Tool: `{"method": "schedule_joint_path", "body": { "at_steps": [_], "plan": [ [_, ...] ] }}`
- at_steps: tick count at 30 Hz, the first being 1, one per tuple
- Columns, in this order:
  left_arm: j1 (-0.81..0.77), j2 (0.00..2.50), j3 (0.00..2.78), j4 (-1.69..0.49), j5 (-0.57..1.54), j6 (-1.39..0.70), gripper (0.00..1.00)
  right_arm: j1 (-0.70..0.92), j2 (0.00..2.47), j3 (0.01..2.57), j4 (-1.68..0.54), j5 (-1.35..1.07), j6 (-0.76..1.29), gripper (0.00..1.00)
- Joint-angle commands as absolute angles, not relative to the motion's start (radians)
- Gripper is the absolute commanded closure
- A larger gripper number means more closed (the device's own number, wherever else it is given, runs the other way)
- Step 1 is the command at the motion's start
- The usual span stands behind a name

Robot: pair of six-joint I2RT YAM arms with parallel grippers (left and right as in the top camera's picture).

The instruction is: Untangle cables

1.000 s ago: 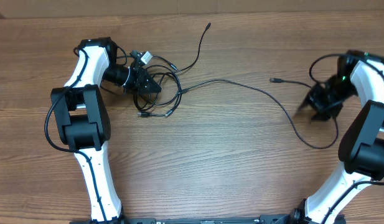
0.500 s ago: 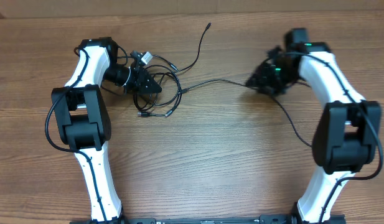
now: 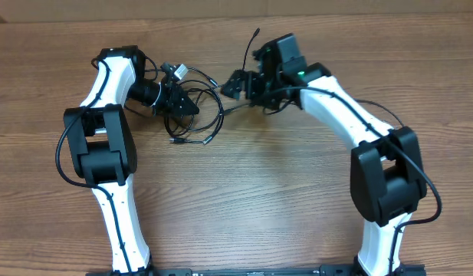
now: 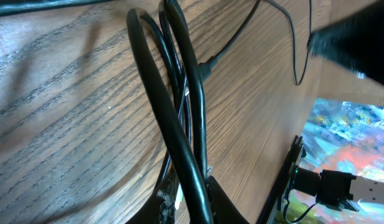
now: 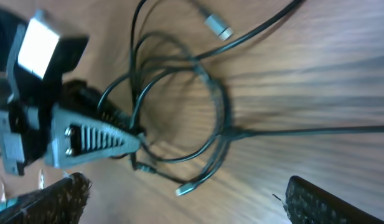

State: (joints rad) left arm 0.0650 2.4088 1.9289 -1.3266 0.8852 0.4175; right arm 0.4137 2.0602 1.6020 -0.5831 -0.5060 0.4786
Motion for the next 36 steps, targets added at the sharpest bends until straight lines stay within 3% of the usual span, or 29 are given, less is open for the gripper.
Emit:
{"method": "schedule_joint_path", "body": {
  "at_steps": [1,12,13,14,16,18,36],
  "plan": [
    [0.058,2.403,1.933,-1.325,0.88,0.41,0.83,0.442,2.061,1.605,-0.577,-0.487,0.501,0.0],
    [0.057,2.403,1.933,-1.322,0.88,0.398,0.81,0.45,2.061,1.605,-0.577,-0.487,0.501,0.0],
    [0.057,2.403,1.932,-1.322,0.88,0.392,0.76,0.45,2.061,1.605,-0.577,-0.487,0.501,0.0],
    [0.057,2.403,1.933,-1.322,0.88,0.387,0.65,0.45,2.061,1.605,-0.577,-0.487,0.501,0.0],
    [0.057,2.403,1.933,-1.322,0.88,0.388,0.3,0.45,2.061,1.605,-0.577,-0.487,0.501,0.0],
    [0.057,2.403,1.933,-1.322,0.877,0.388,0.02,0.45,2.061,1.605,-0.577,-0.487,0.501,0.0],
    [0.057,2.403,1.933,-1.303,0.823,0.368,0.0,0.45,2.061,1.605,-0.577,-0.487,0.501,0.0]
  ]
}}
